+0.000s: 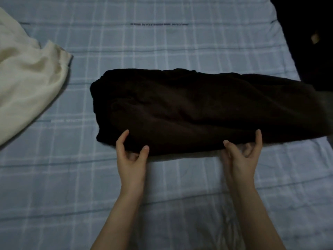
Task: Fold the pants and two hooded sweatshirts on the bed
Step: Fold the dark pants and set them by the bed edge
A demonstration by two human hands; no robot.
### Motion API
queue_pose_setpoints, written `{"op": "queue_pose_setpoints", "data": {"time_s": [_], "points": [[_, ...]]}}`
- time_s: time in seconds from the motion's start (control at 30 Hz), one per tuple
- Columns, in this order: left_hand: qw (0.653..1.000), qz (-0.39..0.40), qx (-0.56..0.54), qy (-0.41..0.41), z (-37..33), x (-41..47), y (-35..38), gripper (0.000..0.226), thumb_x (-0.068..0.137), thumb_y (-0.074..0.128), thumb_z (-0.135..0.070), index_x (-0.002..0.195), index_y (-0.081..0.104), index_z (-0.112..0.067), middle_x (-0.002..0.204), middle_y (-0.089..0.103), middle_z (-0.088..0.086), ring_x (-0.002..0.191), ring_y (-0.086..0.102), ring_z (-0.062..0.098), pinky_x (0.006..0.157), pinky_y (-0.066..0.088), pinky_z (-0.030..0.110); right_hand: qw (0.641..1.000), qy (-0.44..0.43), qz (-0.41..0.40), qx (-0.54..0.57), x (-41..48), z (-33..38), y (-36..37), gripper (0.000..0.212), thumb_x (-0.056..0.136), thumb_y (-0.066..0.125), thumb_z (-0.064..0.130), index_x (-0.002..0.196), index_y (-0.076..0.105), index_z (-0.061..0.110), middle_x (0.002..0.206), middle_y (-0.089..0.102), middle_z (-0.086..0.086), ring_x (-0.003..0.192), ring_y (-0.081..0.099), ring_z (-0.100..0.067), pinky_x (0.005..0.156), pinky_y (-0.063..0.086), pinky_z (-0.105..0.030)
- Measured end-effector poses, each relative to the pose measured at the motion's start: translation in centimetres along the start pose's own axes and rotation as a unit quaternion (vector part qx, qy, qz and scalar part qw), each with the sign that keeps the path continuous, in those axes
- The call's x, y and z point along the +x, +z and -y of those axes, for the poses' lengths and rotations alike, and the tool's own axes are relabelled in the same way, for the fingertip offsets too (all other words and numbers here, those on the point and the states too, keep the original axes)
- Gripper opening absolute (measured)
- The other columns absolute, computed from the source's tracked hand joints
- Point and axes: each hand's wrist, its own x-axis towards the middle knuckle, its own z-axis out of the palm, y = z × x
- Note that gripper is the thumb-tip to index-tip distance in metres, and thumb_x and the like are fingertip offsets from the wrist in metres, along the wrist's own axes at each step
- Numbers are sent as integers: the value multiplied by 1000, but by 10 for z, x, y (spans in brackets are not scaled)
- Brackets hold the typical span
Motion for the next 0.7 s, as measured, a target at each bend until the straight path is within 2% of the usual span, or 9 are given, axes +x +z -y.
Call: {"op": "queue_pose_setpoints", "data": {"time_s": [0.07, 0.17, 0.27, 0.33, 0.43, 0.47, 0.53, 0.6, 0.7], "points": [[1000, -4, 13, 18, -5, 2, -1, 60, 88, 71, -5, 135, 50, -36, 69, 55, -44, 69, 56, -19, 67, 47, 5, 996, 44, 14, 73, 16, 13, -9, 81, 88, 68, 1, 143, 36, 51, 140, 50, -4, 113, 65, -14, 80, 57, -30], [999, -6, 12, 42, -14, 10, -2, 59, 86, 73, -8, 132, 54, -40, 70, 57, -40, 69, 56, -17, 68, 47, 5, 996, 62, -6, 69, 37, 27, -17, 79, 91, 67, 4, 148, 32, 47, 135, 56, -8, 94, 71, -7, 71, 56, -21], [998, -9, 20, 54, -12, 16, 1, 59, 86, 73, -8, 132, 54, -40, 74, 59, -41, 72, 57, -18, 70, 48, 5, 999, 0, 39, -7, 50, 33, -24, 75, 90, 70, 2, 143, 43, 49, 146, 47, 9, 104, 68, -1, 75, 55, -19], [999, -4, 19, 50, -8, 15, 3, 59, 87, 73, -10, 131, 53, -44, 77, 60, -41, 76, 59, -16, 75, 50, 7, 991, -39, 92, -93, 52, 32, -32, 73, 90, 71, 4, 142, 45, 49, 135, 55, 26, 111, 63, 2, 78, 56, -17], [999, -3, -25, 24, 0, 10, 12, 62, 87, 73, -13, 133, 50, -46, 113, 63, -32, 105, 64, -5, 90, 54, 24, 983, -42, 103, -144, 56, 26, -45, 66, 90, 73, 11, 141, 47, 45, 112, 63, 22, 111, 52, -3, 72, 55, -13], [999, -2, -34, 16, 2, 8, 17, 65, 86, 74, -13, 135, 47, -46, 123, 58, -28, 110, 62, -4, 90, 54, 25, 986, -32, 86, -136, 59, 24, -46, 64, 89, 74, 14, 139, 49, 45, 112, 69, 19, 114, 57, -9, 75, 57, -18], [1000, 0, -20, 24, 4, 3, 24, 71, 85, 75, -14, 140, 42, -43, 135, 46, -26, 107, 57, -16, 82, 51, 10, 992, 5, 54, -111, 66, 22, -45, 67, 85, 78, 17, 138, 49, 46, 134, 57, 13, 121, 61, -15, 88, 60, -33], [999, -11, 1, 39, 5, 2, 27, 74, 84, 76, -11, 142, 40, -39, 139, 43, -20, 104, 54, -23, 77, 45, 0, 994, 17, 44, -99, 70, 22, -42, 74, 83, 80, 16, 140, 44, 48, 139, 50, 9, 121, 58, -8, 92, 59, -37], [997, -30, 3, 66, -3, 4, 22, 74, 82, 78, -8, 139, 45, -42, 134, 50, -26, 108, 57, -17, 79, 47, 3, 988, -47, 59, -133, 75, 31, -41, 80, 81, 81, 9, 142, 44, 48, 137, 42, 18, 105, 52, 24, 80, 54, -9]]}}
